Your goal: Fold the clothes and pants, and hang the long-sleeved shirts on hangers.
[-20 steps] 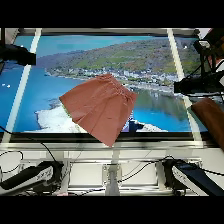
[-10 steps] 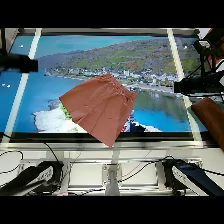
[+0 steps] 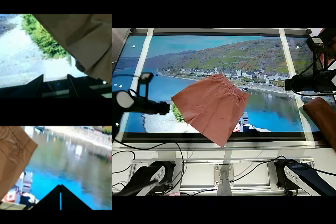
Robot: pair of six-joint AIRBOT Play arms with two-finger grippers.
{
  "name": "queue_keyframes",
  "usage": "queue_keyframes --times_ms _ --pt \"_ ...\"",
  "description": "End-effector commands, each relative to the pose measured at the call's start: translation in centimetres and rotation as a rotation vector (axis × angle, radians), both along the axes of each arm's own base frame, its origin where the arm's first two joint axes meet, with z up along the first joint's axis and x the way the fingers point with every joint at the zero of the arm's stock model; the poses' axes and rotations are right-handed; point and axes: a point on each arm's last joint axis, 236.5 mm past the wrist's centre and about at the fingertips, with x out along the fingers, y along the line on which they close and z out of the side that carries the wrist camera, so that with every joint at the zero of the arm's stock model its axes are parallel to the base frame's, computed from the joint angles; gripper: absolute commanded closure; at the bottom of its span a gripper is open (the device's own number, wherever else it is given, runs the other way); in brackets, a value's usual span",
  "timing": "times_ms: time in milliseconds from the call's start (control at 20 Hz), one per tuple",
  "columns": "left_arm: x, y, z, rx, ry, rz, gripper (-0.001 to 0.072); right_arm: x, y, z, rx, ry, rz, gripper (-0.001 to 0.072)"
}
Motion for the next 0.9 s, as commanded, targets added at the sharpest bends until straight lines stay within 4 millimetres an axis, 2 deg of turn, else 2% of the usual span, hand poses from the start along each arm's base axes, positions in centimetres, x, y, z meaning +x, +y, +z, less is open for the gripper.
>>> queue_keyframes --times_ms 0,100,150,250,300,400,500,550,650,750,850 --pt "-0.8 -2.1 -3.3 -0.110 0.012 0.044 0.0352 1.6 2.0 1.4 0.090 -0.081 0.017 0.0692" --pt "-1.1 -3.3 -3.6 -0.170 0.023 0.058 0.0347 2.6 1.3 1.1 0.045 -0.103 0.025 0.0692" --pt "-1.2 -3.8 -3.6 -0.192 0.026 0.058 0.0297 3.2 0.9 0.7 -0.002 -0.112 0.055 0.0692" --pt "-1.2 -4.4 -3.7 -0.227 0.027 0.066 0.0021 4.4 0.8 -2.0 -0.032 -0.055 0.080 0.0685" --pt "-1.1 -4.5 -3.7 -0.230 0.021 0.070 0.0000 4.5 1.2 -4.3 -0.019 0.010 0.087 0.0652" --pt "-0.9 -4.4 -3.6 -0.229 0.014 0.073 0.0001 4.4 1.7 -9.8 -0.017 0.160 0.135 0.0650" --pt "-0.9 -4.4 -3.6 -0.230 0.015 0.073 0.0001 4.4 1.2 -14.3 0.038 0.278 0.134 0.0661" --pt "-0.9 -4.4 -3.7 -0.230 0.015 0.073 0.0002 4.5 1.0 -15.9 0.124 0.321 0.109 0.0693" --pt "-0.9 -4.6 -3.6 -0.241 0.014 0.076 0.0002 5.0 1.5 -17.4 0.405 0.371 0.054 0.0689" --pt "-0.8 -5.0 -3.4 -0.259 0.013 0.080 0.0002 5.9 2.5 -17.3 0.673 0.385 -0.013 0.0337" --pt "-0.8 -5.2 -3.3 -0.273 0.013 0.084 0.0002 5.9 3.7 -18.6 0.716 0.400 0.012 0.0300"
